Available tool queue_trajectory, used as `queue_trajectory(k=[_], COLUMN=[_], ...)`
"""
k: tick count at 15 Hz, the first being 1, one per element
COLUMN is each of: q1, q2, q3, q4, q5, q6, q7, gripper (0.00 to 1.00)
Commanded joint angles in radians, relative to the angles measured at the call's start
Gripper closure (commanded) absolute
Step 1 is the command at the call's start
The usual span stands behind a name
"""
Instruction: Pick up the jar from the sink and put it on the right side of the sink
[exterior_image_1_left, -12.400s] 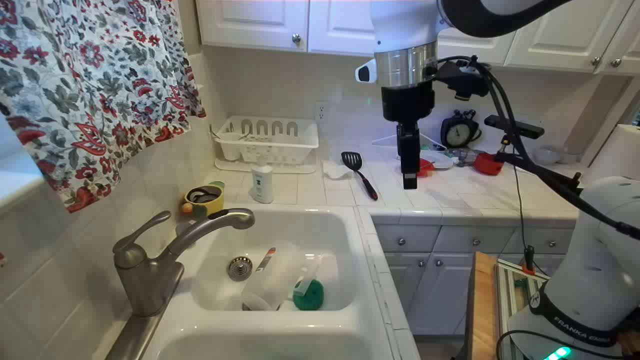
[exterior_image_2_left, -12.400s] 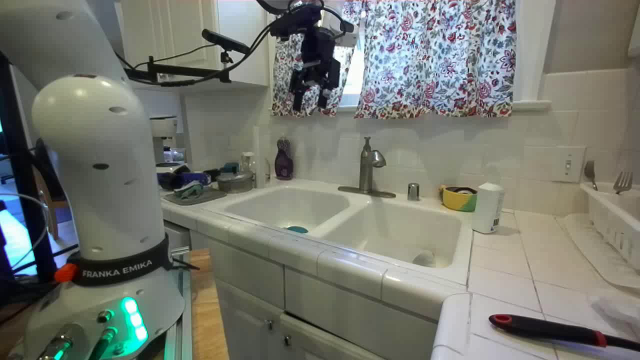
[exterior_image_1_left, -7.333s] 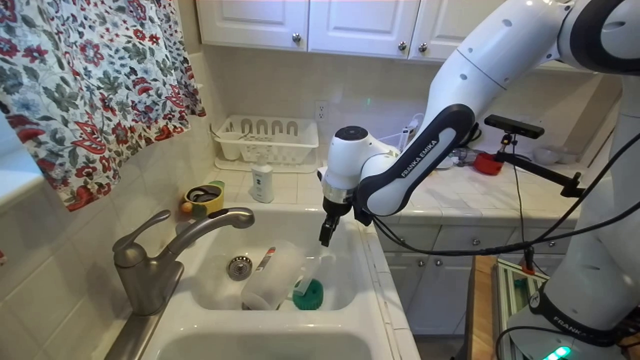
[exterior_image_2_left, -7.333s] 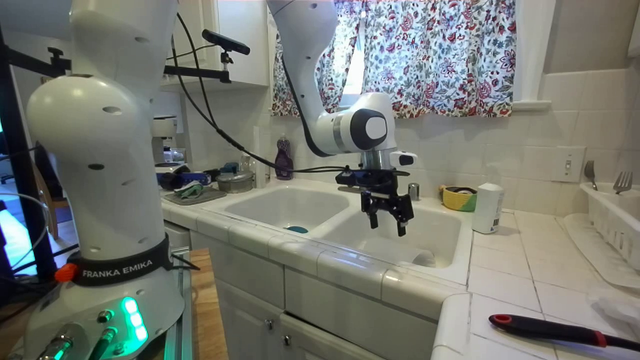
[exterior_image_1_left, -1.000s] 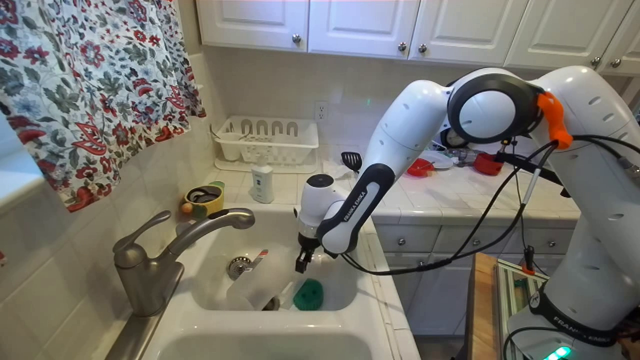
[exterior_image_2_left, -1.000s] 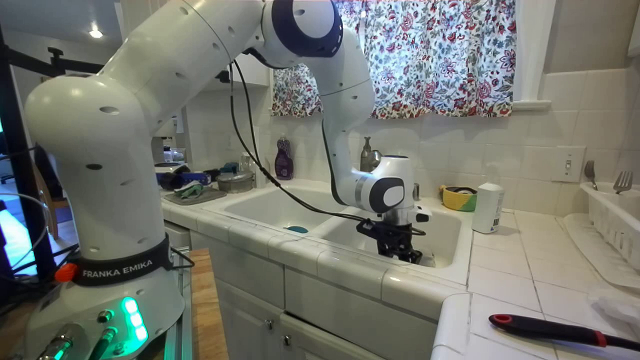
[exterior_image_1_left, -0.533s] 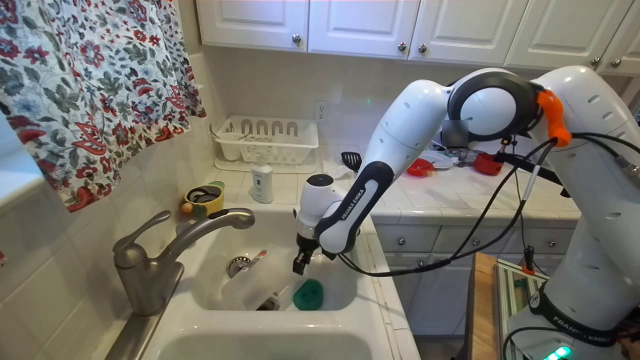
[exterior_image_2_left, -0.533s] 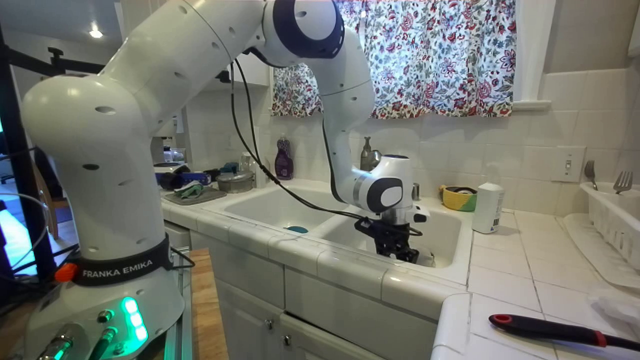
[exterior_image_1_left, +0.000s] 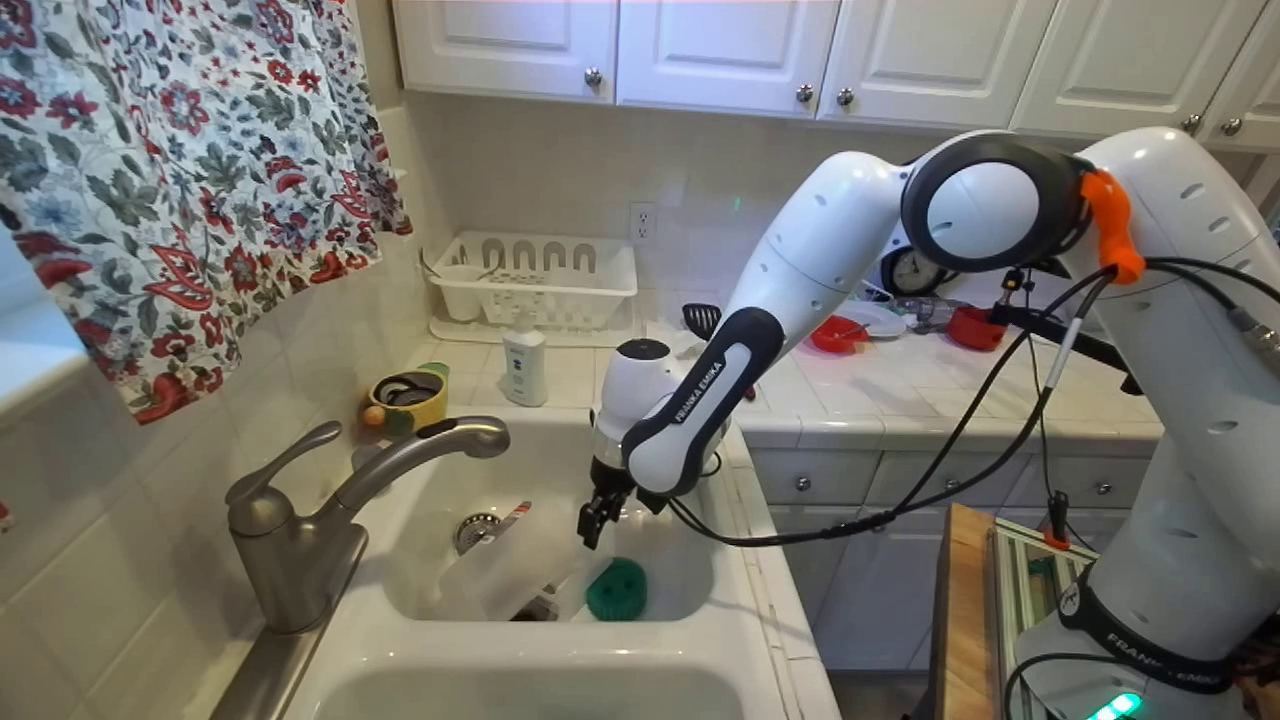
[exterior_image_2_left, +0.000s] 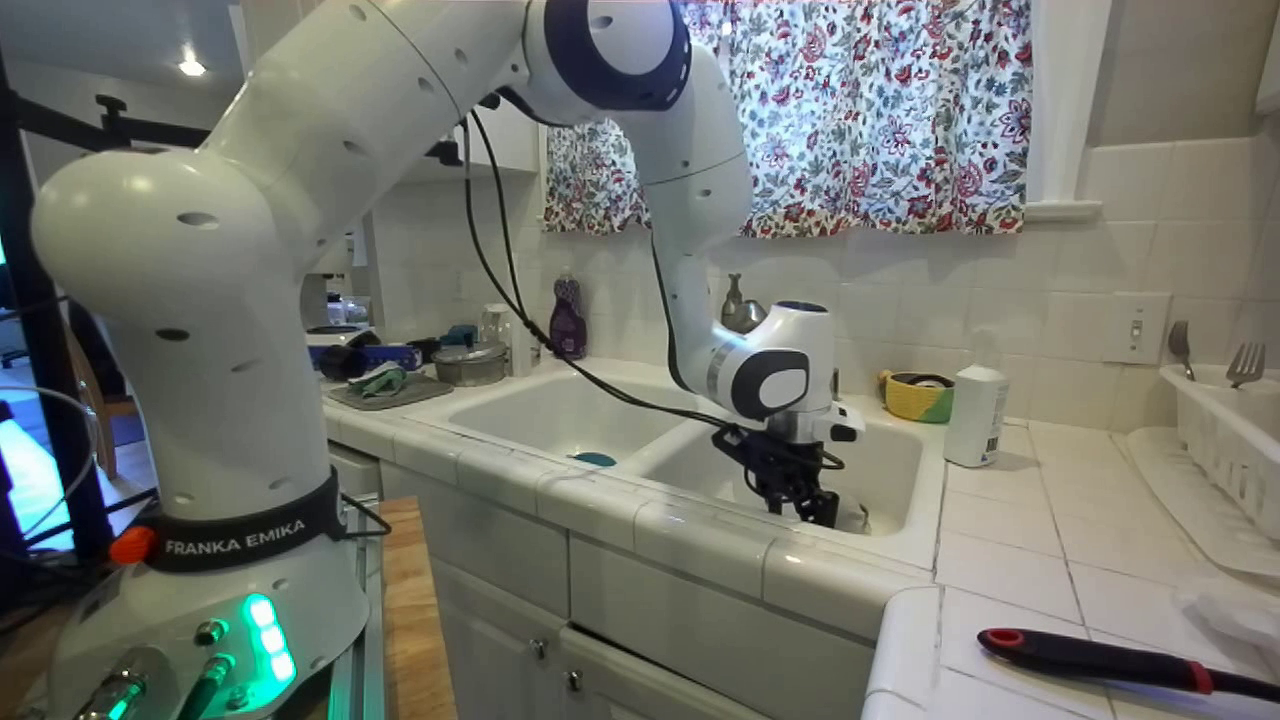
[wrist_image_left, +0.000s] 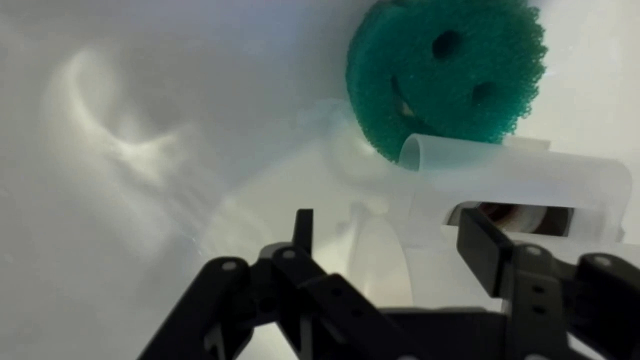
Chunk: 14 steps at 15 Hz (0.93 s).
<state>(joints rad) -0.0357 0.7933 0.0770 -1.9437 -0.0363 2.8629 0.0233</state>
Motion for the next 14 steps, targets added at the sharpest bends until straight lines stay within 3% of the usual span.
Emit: queue_trajectory(k=[1, 2, 5, 9, 14], q1=[0.004, 0.016, 0.036, 0.070, 0.102], q2=[-0.006, -0.004, 0.005, 0.019, 0.030], q3=[0.009, 0.001, -0.007, -0.022, -0.035], q4=[0.019, 0.024, 0.038, 0.052, 0.057], q5=[0.057, 0.063, 0.076, 0.082, 0.083], q6=[-0.048, -0.051, -0.058, -0.056, -0.064], q7=[0.011, 0.025, 0.054, 0.106, 0.147], gripper=[0.20, 0.23, 0.18, 0.18, 0.27])
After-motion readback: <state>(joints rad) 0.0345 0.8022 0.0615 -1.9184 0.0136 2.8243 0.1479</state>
